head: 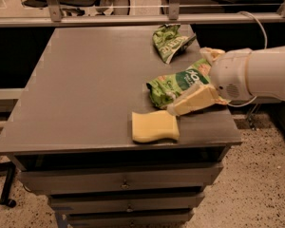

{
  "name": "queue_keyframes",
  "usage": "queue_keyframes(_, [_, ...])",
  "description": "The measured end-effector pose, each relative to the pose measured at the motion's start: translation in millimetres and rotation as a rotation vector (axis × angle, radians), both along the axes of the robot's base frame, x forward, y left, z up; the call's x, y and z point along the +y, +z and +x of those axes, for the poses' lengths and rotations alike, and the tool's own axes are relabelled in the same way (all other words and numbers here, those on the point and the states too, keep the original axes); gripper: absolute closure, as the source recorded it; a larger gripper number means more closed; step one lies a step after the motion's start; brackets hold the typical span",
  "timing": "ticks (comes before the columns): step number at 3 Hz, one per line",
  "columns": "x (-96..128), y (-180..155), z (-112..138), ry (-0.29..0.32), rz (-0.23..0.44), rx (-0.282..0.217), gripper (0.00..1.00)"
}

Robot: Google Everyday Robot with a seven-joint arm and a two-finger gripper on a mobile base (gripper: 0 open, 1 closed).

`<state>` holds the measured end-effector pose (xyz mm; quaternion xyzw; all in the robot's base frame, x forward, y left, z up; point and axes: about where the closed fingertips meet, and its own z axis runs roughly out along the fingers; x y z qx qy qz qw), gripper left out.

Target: Move green rice chip bag near sponge

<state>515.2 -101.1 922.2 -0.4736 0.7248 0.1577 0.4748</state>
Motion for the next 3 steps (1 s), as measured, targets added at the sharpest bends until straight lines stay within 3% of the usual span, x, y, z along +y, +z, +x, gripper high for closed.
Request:
queue_keyframes(1, [-27,16,-22,0.007,0.121,-0.07,0.0])
queue_keyframes(2, [-91,40,-50,-0.02,0.119,-0.202,0.0])
queue_keyframes(3, [-104,44,-57,-0.021,0.079,-0.249,0.0])
